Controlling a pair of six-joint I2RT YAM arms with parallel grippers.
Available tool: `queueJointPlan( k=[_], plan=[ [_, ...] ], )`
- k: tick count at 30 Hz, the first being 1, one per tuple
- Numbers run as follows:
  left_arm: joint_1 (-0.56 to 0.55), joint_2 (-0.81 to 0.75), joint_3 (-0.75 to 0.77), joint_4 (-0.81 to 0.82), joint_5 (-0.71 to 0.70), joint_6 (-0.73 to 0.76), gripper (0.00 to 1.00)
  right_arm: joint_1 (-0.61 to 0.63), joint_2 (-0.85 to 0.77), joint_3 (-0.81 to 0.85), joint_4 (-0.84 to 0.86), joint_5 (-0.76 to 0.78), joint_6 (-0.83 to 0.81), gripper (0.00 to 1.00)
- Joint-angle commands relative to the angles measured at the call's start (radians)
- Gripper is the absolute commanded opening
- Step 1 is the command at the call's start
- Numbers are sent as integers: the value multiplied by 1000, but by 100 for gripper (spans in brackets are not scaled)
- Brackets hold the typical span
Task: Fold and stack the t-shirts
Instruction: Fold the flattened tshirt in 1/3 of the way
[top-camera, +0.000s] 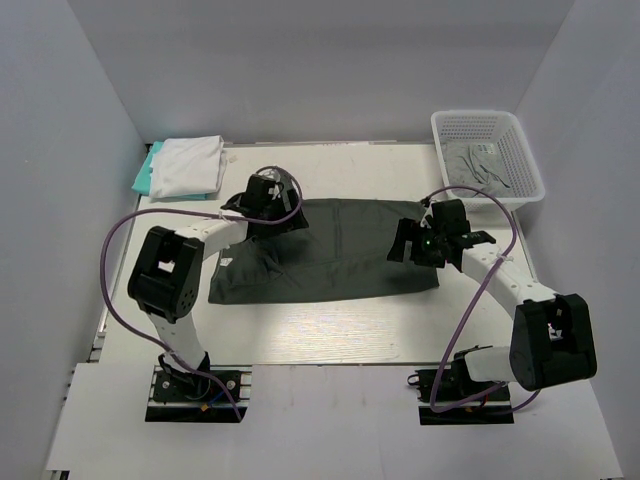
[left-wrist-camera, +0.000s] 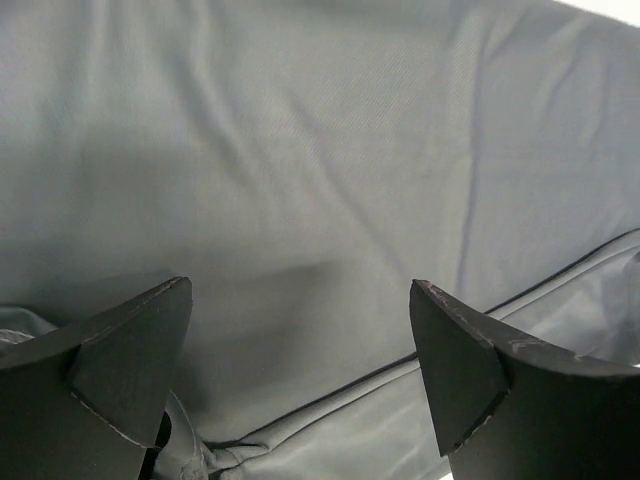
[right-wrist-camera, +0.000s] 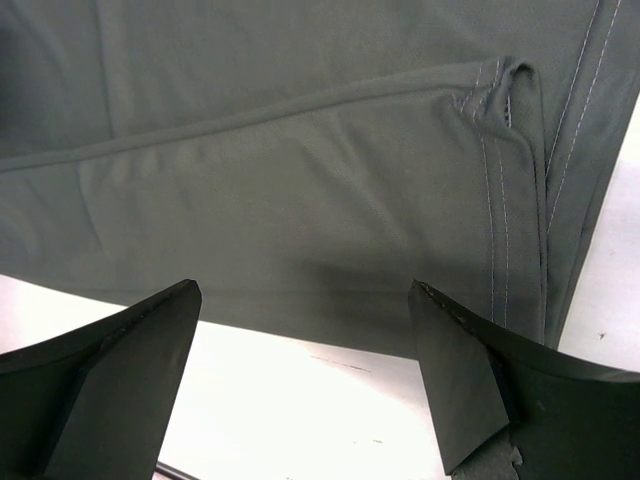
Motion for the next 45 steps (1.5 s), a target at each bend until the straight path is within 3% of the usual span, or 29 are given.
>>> queueJointPlan(
  k=[1, 4, 13, 15, 31, 45],
  plan=[
    [-3, -89, 89, -14, -48, 44, 100, 3, -24, 48, 23, 1, -14, 90],
    [-3, -153, 89, -44, -59, 54, 100, 5, -32, 45, 29, 2, -11, 90],
    [-3, -402, -195, -120, -71, -26, 100, 5, -52, 21, 42, -2, -10, 90],
    [-3, -425, -248, -120, -21, -26, 100, 6, -50, 19, 49, -1, -10, 90],
    [-3, -154, -187, -20, 84, -35, 100, 2, -9, 33, 65, 4, -5, 90],
    [-3, -114, -88, -35, 15, 18, 100, 2, 49, 59, 56, -10, -6, 90]
  ],
)
